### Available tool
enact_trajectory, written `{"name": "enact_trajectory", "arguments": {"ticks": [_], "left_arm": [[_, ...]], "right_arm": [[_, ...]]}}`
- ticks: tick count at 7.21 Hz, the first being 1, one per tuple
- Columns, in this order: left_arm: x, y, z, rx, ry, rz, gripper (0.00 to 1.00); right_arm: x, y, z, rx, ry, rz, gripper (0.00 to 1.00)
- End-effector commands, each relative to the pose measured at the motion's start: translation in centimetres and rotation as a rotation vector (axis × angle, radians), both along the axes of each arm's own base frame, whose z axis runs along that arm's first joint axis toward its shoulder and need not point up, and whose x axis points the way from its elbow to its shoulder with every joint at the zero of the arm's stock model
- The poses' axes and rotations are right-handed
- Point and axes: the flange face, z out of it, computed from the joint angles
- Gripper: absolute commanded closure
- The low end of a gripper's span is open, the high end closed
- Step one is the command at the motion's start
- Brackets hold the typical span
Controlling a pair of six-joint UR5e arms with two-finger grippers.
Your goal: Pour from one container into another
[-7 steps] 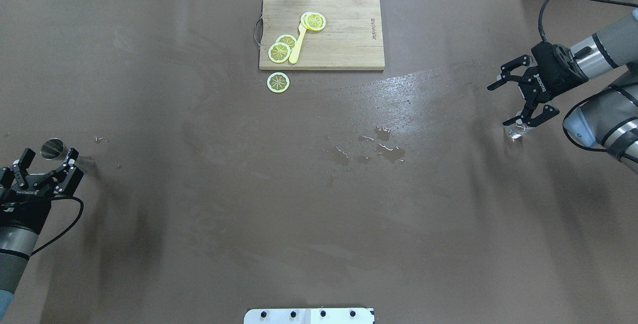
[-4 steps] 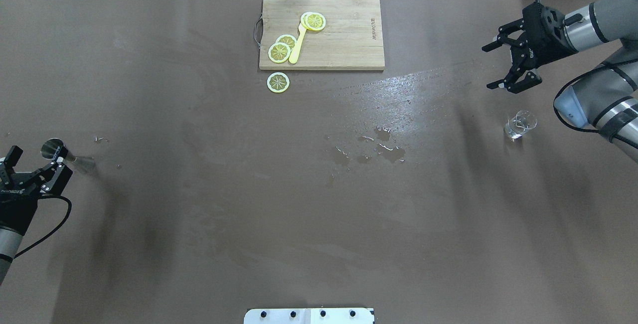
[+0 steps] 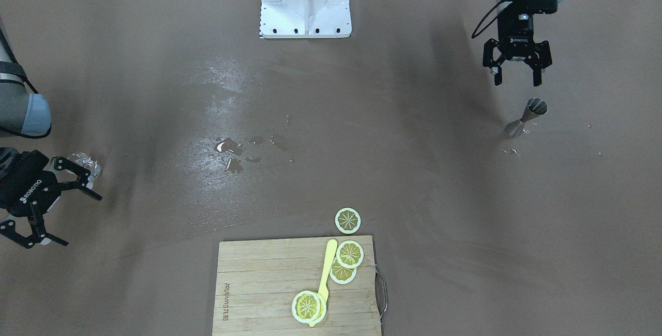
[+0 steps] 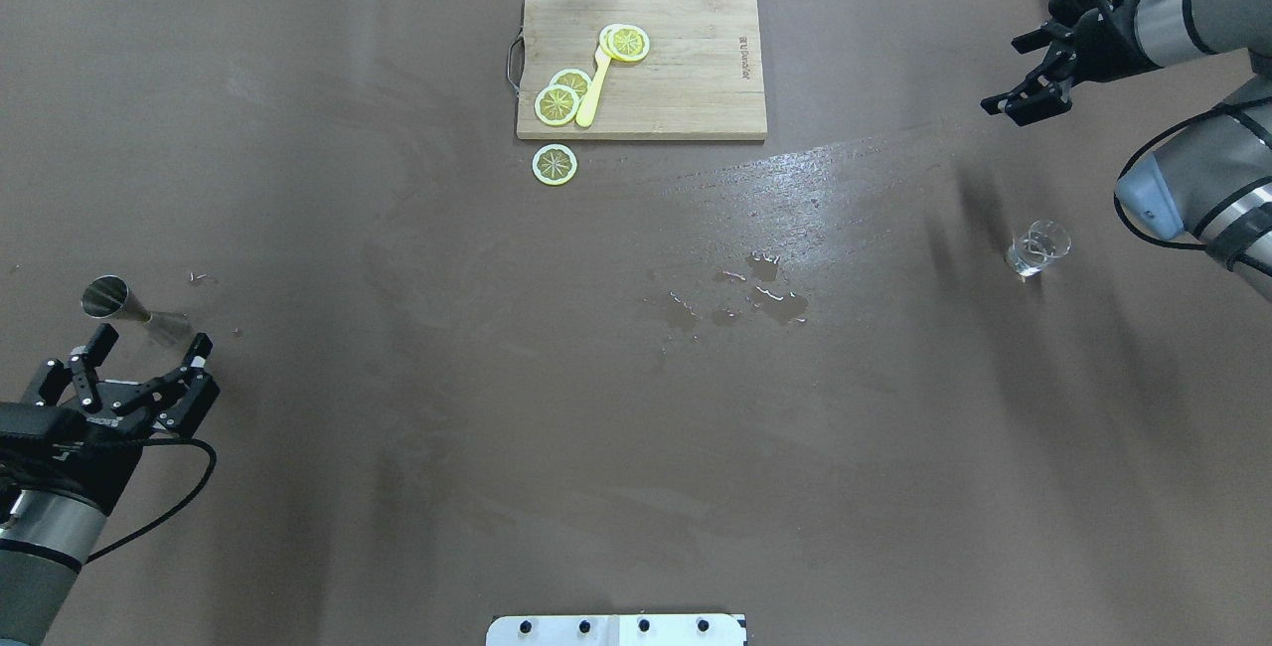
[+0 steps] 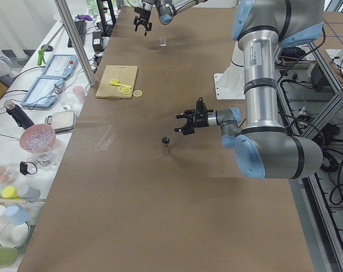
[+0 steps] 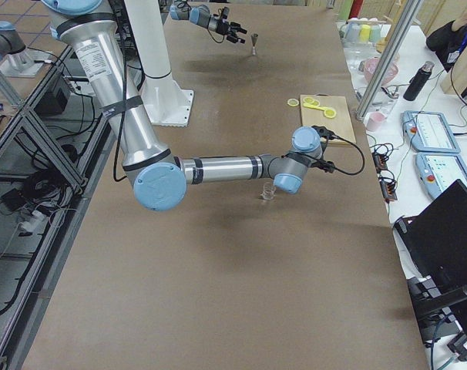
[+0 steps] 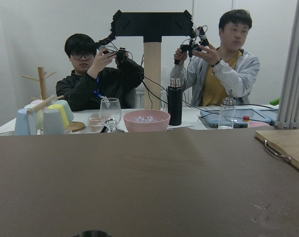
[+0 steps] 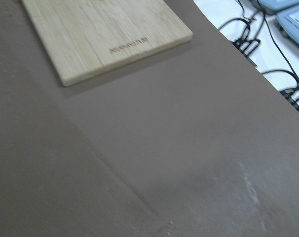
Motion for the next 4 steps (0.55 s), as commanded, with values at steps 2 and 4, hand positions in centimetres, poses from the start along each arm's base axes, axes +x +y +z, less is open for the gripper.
{"name": "enact_trajectory", "arguments": {"ticks": [2,4], "left_arm": [[3.3,-1.9,-8.7,-0.144,0.182,0.197,0.01],[-0.5,-9.7,-10.3,-0.276,0.283,0.294,0.01]], "right_arm": [[6.7,-2.5,3.6,-0.291,0.185,0.178,0.00],[10.2,-0.8,5.1,-0.441,0.216,0.190,0.00]]}}
